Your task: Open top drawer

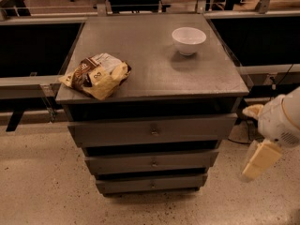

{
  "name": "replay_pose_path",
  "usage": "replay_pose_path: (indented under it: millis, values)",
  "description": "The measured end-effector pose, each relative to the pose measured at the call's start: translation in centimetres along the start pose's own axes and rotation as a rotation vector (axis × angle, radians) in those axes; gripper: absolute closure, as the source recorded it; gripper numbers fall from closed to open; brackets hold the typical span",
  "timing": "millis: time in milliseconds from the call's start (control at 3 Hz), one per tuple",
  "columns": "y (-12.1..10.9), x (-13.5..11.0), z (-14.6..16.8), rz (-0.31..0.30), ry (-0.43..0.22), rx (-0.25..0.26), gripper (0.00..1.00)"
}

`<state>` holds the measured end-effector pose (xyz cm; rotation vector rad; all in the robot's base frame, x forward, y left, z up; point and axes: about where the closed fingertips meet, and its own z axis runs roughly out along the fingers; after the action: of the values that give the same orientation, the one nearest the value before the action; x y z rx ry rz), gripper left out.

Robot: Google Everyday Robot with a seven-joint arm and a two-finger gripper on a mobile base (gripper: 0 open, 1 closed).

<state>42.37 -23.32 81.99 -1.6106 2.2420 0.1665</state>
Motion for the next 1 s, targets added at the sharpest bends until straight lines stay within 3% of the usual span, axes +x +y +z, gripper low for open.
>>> replay_pose_path:
  millis: [667,1000]
  values:
    - [0.2,1.9,1.8,0.017,0.033,-0.012,0.0]
    - [0.0,0.2,3.6,0.008,-0.07,-0.043,0.0]
